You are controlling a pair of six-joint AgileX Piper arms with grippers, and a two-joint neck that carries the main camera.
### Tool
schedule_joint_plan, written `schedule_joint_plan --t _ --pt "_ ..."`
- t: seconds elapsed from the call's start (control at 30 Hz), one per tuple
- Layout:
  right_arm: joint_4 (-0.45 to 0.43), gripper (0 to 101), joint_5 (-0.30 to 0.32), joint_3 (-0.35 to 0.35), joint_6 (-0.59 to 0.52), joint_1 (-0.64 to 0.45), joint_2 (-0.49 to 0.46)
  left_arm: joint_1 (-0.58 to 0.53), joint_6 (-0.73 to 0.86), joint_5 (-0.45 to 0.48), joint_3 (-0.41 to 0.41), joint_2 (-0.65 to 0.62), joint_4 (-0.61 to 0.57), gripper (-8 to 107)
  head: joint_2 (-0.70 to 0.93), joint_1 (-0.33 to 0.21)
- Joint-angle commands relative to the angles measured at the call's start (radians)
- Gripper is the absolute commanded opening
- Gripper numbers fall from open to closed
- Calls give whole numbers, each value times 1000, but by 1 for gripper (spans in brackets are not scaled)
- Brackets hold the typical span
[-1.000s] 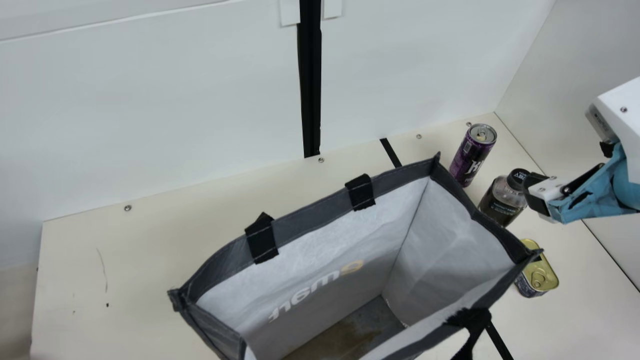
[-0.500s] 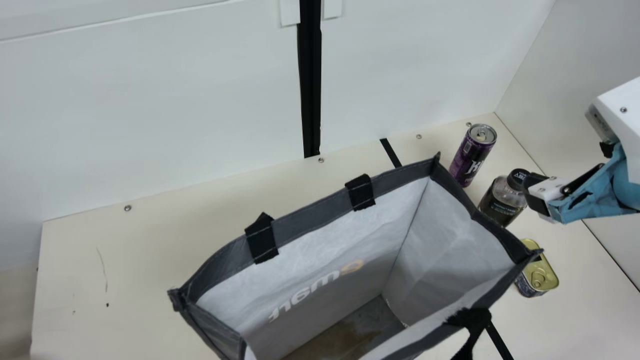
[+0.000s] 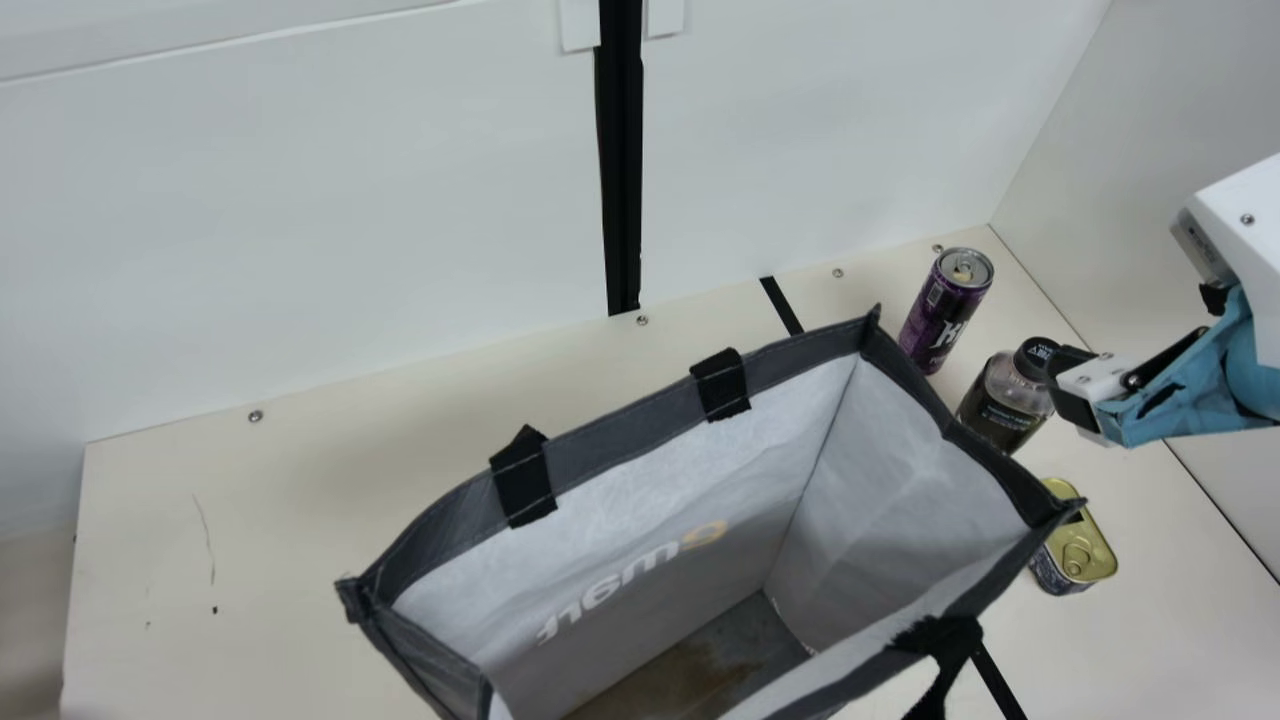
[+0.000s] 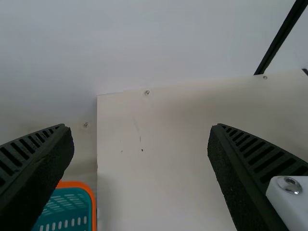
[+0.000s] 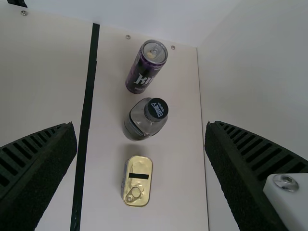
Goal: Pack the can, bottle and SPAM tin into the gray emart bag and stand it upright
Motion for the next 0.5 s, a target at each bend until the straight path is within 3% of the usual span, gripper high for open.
schedule_joint_plan --t 0.0,0.47 --pt "0 95 0 0 0 0 0 -6 9 2 -29 15 -8 90 -1 -23" --pt "0 95 0 0 0 0 0 -152 4 9 -182 120 16 90 -1 -23"
